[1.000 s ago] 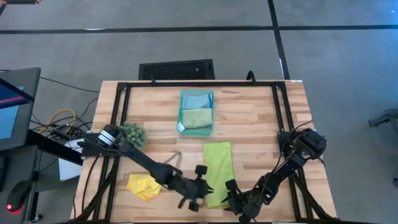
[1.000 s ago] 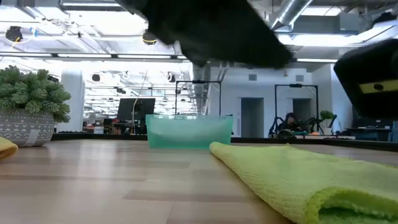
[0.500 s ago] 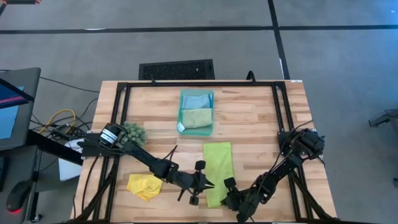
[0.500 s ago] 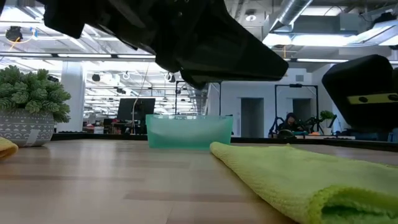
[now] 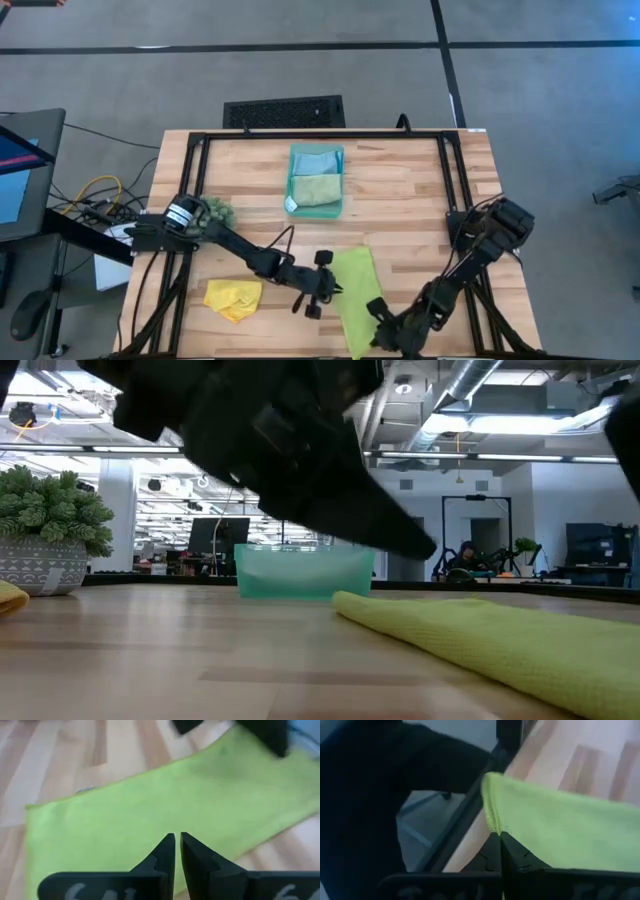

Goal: Fold microfiber towels
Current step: Fold the light green microfiber cloth

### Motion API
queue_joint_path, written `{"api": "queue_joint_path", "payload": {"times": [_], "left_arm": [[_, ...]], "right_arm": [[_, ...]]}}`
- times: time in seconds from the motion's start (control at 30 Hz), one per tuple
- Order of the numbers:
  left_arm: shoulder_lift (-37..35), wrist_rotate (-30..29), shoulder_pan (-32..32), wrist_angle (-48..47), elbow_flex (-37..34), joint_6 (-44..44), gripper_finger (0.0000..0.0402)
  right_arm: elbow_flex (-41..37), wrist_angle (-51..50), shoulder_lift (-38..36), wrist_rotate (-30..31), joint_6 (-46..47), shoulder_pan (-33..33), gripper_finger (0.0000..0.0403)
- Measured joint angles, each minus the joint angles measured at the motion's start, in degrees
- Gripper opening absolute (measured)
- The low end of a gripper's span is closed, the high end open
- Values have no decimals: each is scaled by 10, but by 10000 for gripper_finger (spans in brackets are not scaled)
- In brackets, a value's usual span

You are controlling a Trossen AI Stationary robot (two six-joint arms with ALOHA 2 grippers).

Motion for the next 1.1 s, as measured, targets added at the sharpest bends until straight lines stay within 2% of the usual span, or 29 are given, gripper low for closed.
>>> {"api": "queue_joint_path", "payload": {"times": [0.3,0.57,0.77,1.0,1.1], "left_arm": [[29,38,8,-43,-4,-12,22],[22,23,6,-78,16,-20,22],[10,-30,-5,-90,41,-10,22],[34,-31,0,-77,43,-38,22],[52,-14,0,-72,43,-36,22]], "right_arm": [[1,-8,-27,3,0,-6,24],[1,-21,-30,3,0,-10,10],[2,-24,-41,3,-1,-8,12],[2,-78,-114,30,-14,-12,11],[2,-98,-151,37,-16,-28,13]]}}
